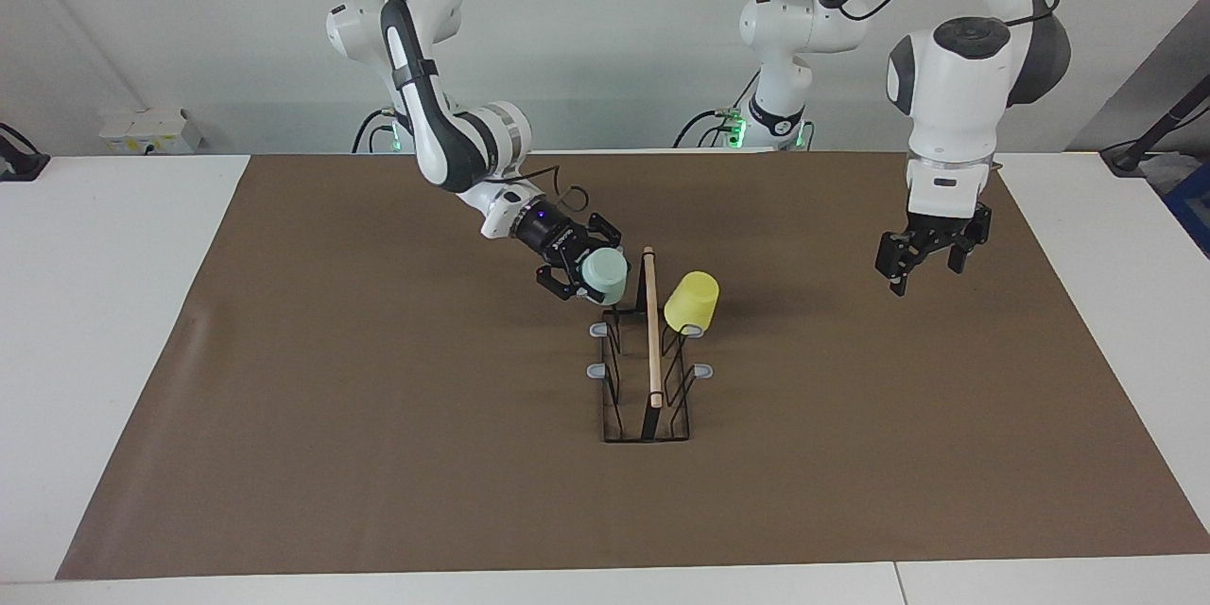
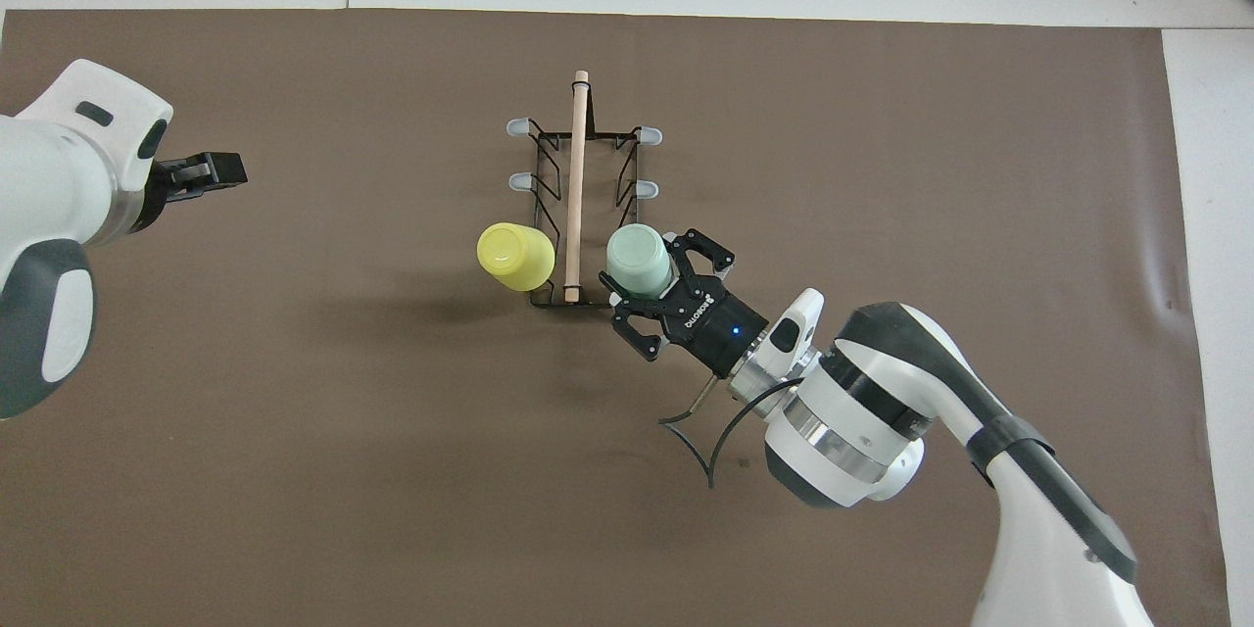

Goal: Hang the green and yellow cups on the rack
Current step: 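Open the right gripper and pull it back from the green cup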

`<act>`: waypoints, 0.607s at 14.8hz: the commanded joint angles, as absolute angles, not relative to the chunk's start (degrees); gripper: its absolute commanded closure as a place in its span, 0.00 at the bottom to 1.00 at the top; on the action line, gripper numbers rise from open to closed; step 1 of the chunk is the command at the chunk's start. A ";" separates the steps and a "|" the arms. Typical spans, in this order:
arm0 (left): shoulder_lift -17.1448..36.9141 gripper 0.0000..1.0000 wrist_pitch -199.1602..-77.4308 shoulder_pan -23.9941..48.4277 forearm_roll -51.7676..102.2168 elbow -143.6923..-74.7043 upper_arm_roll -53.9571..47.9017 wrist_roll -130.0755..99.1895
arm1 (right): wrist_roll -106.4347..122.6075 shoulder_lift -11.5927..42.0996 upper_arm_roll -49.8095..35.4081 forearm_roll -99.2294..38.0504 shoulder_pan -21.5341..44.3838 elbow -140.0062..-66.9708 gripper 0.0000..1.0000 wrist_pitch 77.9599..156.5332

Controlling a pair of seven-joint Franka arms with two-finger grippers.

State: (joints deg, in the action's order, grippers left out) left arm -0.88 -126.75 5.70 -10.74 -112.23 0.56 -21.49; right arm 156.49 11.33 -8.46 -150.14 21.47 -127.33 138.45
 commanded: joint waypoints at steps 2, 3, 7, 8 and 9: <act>-4.48 0.00 -117.89 4.39 -3.44 -111.54 0.52 -7.16 | 163.48 11.43 -8.79 -158.99 21.71 -127.27 0.00 139.13; -4.66 0.00 -114.73 4.39 -2.64 -109.45 0.61 -3.64 | 163.39 10.90 -8.79 -158.99 21.62 -127.27 0.00 139.39; -2.64 0.00 -99.62 3.17 3.77 -96.88 0.70 1.57 | 161.72 5.56 -8.79 -158.82 21.45 -127.62 0.00 145.09; -2.64 0.00 -96.10 3.08 3.69 -94.94 0.70 2.71 | 160.85 3.88 -8.79 -158.73 21.36 -127.62 0.00 147.63; -2.55 0.00 -93.45 2.99 3.00 -93.09 0.70 3.42 | 160.14 2.30 -8.79 -157.69 21.18 -127.62 0.00 150.44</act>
